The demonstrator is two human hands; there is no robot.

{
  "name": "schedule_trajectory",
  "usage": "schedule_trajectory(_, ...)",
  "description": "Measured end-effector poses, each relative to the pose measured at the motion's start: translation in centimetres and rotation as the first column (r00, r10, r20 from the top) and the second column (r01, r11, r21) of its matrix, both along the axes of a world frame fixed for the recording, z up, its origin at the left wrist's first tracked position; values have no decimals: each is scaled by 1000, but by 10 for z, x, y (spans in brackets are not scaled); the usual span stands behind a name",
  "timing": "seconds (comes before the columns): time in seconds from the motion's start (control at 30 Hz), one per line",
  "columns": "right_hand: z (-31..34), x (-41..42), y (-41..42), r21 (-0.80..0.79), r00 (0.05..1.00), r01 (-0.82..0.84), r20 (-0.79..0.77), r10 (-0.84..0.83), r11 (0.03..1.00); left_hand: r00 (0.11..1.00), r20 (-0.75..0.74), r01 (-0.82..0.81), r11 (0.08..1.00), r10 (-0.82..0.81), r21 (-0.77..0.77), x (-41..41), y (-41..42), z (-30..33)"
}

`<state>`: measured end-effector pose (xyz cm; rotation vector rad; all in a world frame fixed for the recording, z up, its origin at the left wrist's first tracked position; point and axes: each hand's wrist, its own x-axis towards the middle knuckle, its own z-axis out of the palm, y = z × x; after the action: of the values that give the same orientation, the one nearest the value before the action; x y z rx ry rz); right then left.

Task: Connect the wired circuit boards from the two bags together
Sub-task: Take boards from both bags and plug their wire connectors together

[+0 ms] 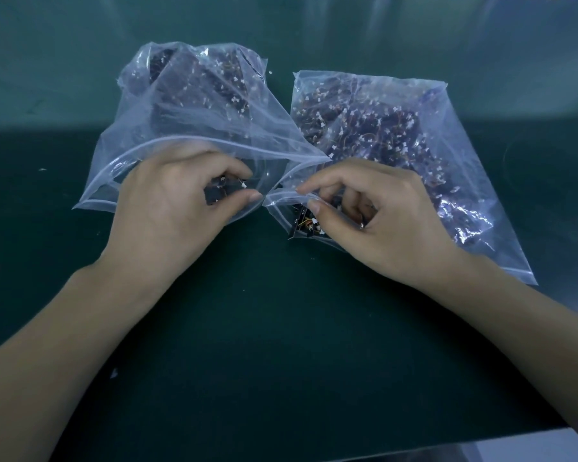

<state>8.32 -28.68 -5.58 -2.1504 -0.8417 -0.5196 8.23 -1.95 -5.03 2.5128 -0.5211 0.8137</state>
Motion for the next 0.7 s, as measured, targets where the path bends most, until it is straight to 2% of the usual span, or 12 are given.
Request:
schedule_trajectory(0.1, 0, -1, 0, -1, 1000, 10, -8, -10, 1000, 995, 61, 80, 995, -76, -67, -4, -6, 3)
schedule_trajectory(0.33, 5, -4, 2, -4, 1000, -7, -7, 7, 1000, 930, 293, 262, 959, -221, -107, -22, -24, 12)
schedule_trajectory(0.7, 10, -6, 3, 183, 999, 45, 11, -48, 982, 910, 74, 406, 835, -409, -372, -29, -34, 7)
